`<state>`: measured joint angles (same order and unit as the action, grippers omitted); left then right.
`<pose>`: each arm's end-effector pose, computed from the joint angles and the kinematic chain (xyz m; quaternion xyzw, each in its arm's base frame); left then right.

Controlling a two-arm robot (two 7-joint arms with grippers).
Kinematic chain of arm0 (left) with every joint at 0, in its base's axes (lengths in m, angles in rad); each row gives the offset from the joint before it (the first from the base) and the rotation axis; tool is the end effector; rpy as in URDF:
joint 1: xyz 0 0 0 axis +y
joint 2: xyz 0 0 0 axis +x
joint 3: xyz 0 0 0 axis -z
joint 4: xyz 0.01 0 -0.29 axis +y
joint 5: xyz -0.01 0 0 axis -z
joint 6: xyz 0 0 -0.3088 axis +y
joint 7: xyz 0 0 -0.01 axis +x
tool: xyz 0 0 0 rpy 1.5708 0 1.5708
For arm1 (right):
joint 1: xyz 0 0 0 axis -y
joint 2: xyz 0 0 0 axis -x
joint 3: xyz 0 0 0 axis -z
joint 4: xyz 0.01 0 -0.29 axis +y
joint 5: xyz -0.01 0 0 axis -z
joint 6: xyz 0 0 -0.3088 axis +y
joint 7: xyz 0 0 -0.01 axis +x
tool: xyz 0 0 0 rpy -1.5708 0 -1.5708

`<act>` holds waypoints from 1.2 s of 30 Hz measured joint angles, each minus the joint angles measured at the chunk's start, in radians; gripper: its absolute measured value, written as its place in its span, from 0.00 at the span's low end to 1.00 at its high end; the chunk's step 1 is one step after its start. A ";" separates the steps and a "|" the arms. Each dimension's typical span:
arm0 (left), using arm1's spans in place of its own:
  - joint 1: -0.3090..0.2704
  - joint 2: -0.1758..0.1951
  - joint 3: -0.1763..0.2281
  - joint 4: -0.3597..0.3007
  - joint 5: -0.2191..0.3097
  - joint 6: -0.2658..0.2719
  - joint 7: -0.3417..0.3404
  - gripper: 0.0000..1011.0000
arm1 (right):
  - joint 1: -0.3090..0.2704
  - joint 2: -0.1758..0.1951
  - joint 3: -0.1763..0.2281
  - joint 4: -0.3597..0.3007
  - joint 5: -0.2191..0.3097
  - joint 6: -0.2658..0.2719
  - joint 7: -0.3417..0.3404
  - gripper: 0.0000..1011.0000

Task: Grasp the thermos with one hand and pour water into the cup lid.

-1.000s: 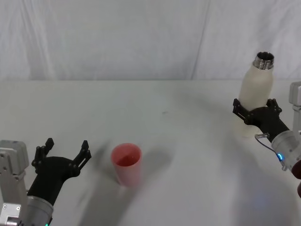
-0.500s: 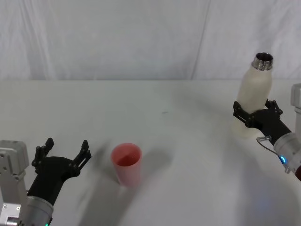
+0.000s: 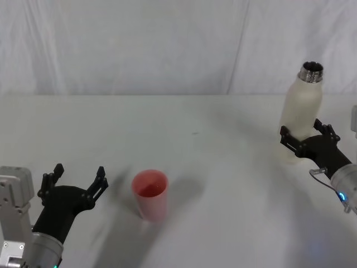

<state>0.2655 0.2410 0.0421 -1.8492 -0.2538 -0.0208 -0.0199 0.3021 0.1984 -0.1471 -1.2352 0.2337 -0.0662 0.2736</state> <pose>0.2530 0.0376 -0.2852 -0.0174 0.0064 0.6616 0.7496 0.4112 -0.0355 -0.2958 0.0037 -0.0033 -0.5755 0.8178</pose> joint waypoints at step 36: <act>0.000 0.000 0.000 0.000 0.000 0.000 0.000 0.99 | -0.275 0.070 -0.017 -0.355 0.079 0.033 0.015 0.99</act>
<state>0.2655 0.2409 0.0421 -1.8492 -0.2538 -0.0208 -0.0199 0.0271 0.2685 -0.1643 -1.5900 0.3126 -0.0330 0.2890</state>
